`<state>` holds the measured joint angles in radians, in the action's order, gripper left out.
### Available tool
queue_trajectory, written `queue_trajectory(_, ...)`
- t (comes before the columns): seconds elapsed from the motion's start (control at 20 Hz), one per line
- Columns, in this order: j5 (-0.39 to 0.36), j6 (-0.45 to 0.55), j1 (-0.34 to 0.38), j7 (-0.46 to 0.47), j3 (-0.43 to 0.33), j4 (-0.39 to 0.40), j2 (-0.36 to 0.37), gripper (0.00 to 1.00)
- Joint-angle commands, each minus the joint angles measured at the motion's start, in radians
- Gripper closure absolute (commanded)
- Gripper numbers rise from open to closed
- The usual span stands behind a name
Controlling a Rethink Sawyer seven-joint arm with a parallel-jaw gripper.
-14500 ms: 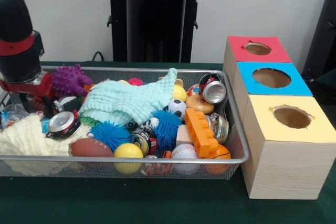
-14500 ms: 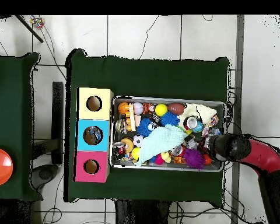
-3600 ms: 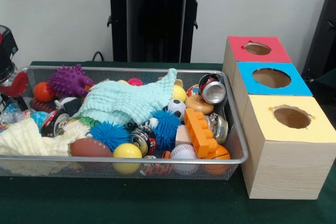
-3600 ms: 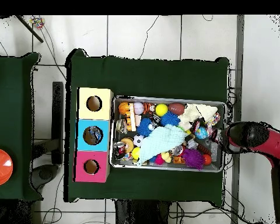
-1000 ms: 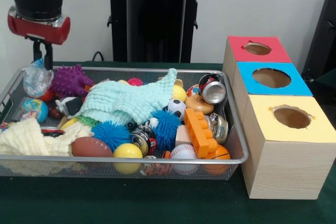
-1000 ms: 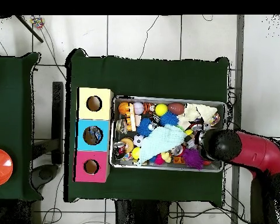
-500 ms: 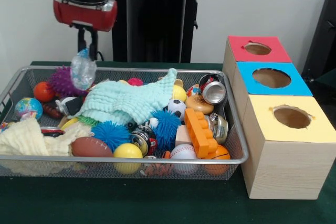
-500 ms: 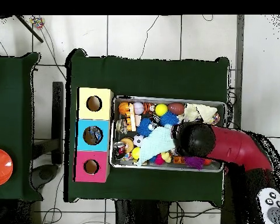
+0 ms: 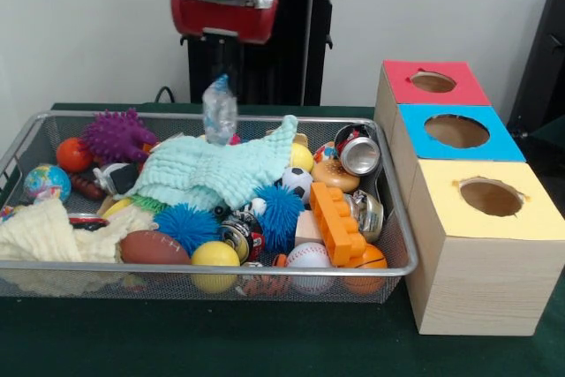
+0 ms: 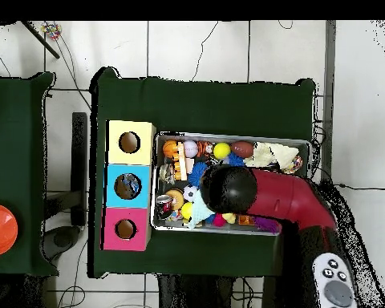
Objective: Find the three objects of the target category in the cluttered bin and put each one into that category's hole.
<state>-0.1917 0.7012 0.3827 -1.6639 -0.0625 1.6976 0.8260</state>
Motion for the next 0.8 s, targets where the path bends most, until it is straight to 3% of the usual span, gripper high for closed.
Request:
queue_trajectory(0.05,0.098,0.028,-0.123,-0.36,0.055,0.118,-0.003,1.0)
queue_trajectory(0.45,0.186,0.13,-0.343,-0.51,0.163,0.106,0.055,1.0)
queue_trajectory(0.8,0.244,-0.062,-0.444,-0.616,0.197,0.18,-0.036,1.0)
